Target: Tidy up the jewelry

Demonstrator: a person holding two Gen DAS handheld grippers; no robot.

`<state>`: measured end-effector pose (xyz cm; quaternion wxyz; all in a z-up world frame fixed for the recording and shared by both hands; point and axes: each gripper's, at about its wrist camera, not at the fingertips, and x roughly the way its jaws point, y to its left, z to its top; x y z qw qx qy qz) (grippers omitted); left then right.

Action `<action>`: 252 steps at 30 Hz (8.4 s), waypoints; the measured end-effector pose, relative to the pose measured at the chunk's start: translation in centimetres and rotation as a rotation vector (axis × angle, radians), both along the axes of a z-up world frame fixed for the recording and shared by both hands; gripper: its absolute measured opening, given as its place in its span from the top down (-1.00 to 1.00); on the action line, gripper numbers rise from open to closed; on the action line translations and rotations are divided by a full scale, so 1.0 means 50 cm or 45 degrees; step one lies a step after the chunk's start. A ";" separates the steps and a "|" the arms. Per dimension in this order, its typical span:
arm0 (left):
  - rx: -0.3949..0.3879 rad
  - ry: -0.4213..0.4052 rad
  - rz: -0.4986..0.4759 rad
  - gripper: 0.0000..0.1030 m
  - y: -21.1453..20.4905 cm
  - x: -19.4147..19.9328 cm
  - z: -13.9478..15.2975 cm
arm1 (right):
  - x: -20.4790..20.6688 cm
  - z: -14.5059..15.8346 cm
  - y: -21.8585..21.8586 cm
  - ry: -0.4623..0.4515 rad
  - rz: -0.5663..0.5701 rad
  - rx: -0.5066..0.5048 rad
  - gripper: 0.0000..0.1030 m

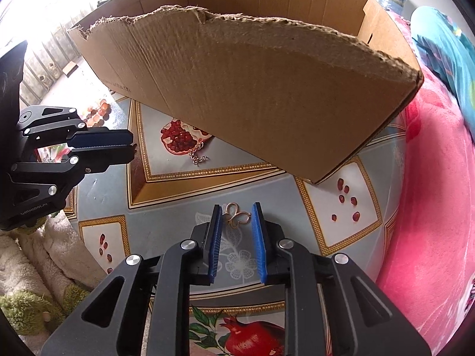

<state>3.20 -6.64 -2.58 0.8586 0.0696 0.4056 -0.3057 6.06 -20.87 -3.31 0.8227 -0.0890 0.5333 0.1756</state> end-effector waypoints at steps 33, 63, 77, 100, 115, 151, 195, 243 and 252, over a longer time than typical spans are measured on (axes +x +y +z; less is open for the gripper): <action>-0.216 -0.195 -0.013 0.77 0.061 -0.011 0.199 | -0.078 0.272 0.010 -0.336 0.010 0.158 0.61; 0.022 0.267 0.281 0.50 0.016 0.359 0.142 | 0.261 0.158 0.045 0.115 0.010 0.334 0.59; -0.099 -0.027 0.297 0.39 0.066 0.223 0.242 | 0.123 0.275 -0.016 -0.219 -0.039 0.497 0.45; 0.153 -0.069 0.323 0.35 0.099 -0.054 0.031 | -0.064 0.034 0.012 -0.300 -0.309 0.533 0.45; 0.251 -0.019 0.326 0.35 0.073 -0.047 -0.017 | -0.019 0.004 0.047 -0.297 -0.324 0.364 0.55; 0.205 0.035 0.345 0.30 0.090 -0.026 -0.013 | -0.111 0.001 -0.014 -0.226 -0.442 0.449 0.91; 0.273 0.148 0.431 0.27 0.067 0.001 -0.006 | -0.050 -0.023 0.056 -0.246 -0.201 0.274 0.83; 0.104 0.125 0.329 0.83 0.137 0.034 -0.005 | -0.139 0.009 -0.018 -0.253 -0.364 0.431 0.52; 0.061 0.144 0.272 0.83 0.093 0.021 -0.012 | -0.138 -0.004 0.024 -0.232 -0.279 0.341 0.52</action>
